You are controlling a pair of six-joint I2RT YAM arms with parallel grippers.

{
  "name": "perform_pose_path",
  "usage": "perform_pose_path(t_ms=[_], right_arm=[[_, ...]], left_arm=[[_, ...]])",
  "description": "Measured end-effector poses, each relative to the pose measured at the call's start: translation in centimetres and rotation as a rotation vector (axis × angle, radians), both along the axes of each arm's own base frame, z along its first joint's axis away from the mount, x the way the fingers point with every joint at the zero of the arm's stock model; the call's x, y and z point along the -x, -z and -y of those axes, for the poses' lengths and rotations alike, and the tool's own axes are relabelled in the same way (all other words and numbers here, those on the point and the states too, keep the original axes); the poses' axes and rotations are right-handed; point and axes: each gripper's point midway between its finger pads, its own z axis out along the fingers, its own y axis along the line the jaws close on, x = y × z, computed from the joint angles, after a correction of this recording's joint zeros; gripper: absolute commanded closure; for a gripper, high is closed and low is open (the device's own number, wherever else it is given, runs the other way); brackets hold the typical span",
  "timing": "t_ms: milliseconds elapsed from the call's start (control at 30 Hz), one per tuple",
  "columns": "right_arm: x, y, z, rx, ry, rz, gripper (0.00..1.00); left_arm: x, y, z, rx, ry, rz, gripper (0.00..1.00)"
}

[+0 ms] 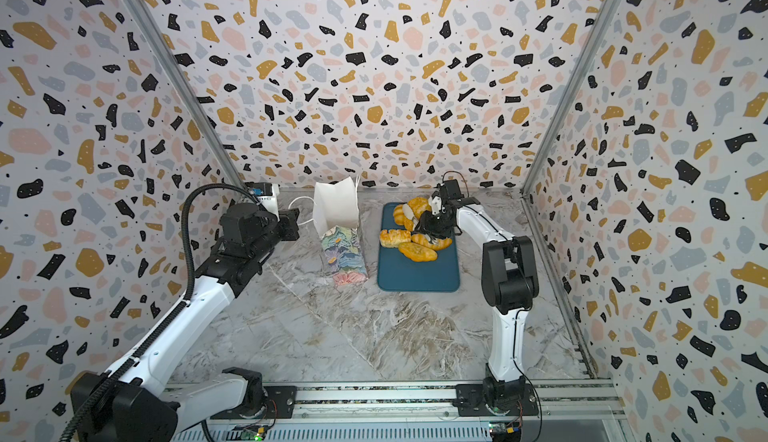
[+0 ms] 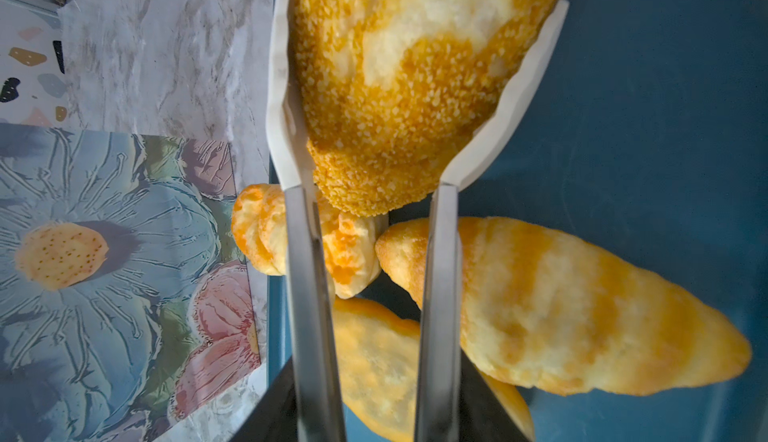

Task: Place the fake bread into the paper bag
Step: 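Squeeze the tongs shut on the sugar-crusted bun with the right gripper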

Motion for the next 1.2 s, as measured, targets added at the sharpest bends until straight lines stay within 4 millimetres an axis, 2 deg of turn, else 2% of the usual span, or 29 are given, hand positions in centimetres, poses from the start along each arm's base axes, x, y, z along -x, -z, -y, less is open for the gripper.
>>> perform_pose_path(t_ms=[300, 1200], right_arm=[[0.8, -0.2, 0.5, -0.002, 0.018, 0.028, 0.62], [6.4, -0.7, 2.1, -0.102, 0.139, 0.132, 0.67]], left_arm=[[0.0, 0.0, 0.0, -0.001, 0.001, 0.0, 1.0], [0.0, 0.0, 0.1, -0.003, 0.004, 0.001, 1.0]])
